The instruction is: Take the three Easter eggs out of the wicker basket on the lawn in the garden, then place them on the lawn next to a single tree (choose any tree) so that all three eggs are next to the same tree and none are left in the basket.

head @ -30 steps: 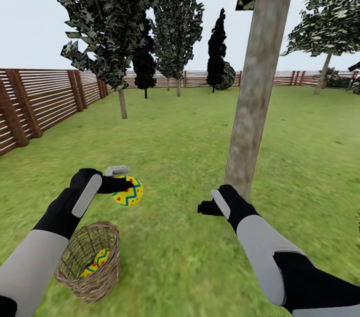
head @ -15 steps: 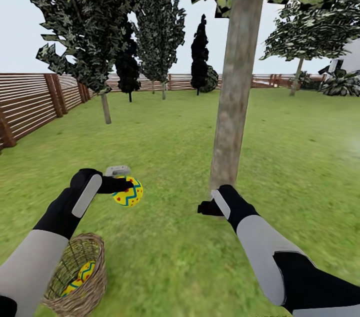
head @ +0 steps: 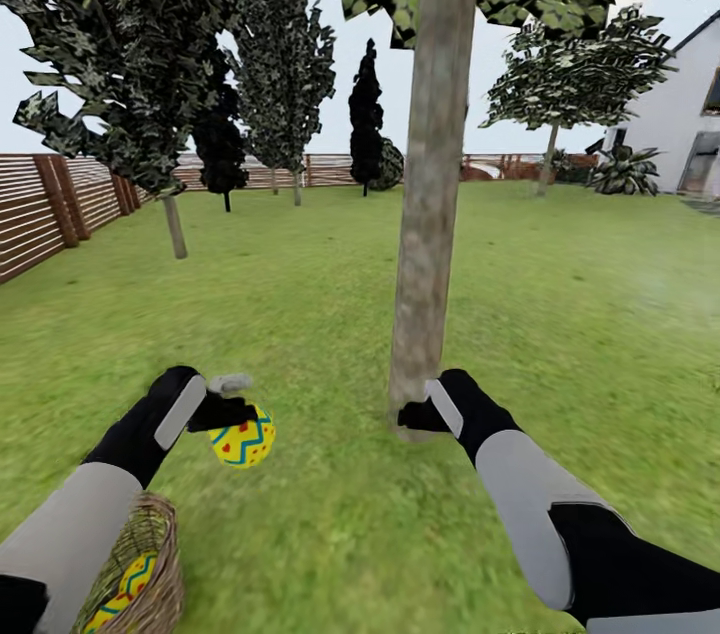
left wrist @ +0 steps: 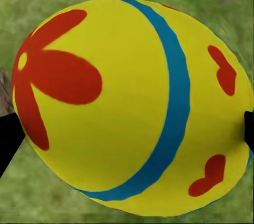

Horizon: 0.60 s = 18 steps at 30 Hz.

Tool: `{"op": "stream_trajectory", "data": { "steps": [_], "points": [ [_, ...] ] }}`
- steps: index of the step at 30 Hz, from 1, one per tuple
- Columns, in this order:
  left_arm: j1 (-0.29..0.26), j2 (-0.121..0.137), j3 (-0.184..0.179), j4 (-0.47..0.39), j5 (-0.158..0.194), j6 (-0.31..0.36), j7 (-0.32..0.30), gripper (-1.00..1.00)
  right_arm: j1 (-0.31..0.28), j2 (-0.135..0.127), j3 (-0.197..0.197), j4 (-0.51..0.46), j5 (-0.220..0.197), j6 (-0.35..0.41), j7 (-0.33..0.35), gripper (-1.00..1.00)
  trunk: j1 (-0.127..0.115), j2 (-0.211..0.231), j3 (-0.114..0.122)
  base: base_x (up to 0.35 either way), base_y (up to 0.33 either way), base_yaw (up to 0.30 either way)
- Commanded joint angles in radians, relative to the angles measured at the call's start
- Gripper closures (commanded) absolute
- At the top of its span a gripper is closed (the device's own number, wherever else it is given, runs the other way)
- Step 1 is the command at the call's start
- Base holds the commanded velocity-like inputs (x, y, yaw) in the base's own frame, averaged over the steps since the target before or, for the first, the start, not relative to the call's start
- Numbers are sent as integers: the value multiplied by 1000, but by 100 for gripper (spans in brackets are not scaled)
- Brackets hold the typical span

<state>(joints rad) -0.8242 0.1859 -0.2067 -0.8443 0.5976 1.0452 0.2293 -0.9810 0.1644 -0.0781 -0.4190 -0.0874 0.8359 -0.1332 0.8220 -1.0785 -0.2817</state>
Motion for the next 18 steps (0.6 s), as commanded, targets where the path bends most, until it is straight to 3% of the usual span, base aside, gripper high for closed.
{"op": "stream_trajectory", "data": {
  "steps": [1,4,6,18],
  "points": [
    [-2,-7,-4,40,11,2,9,100,-1,1,-9,-1,-9,3,-9,-100,-4,6,3,0,0,-217],
    [-9,-38,-4,177,11,2,5,100,-1,-1,-71,-2,-8,7,-10,-100,-15,27,16,0,0,-217],
    [-12,-55,-4,213,10,2,-13,100,-1,-2,-94,-2,-8,9,-11,-100,-23,41,24,-4,0,-217],
    [-13,-82,-6,217,7,2,-24,100,-1,-3,-107,-3,-8,9,-11,-100,-69,125,76,-300,0,-216]
  ]
}}
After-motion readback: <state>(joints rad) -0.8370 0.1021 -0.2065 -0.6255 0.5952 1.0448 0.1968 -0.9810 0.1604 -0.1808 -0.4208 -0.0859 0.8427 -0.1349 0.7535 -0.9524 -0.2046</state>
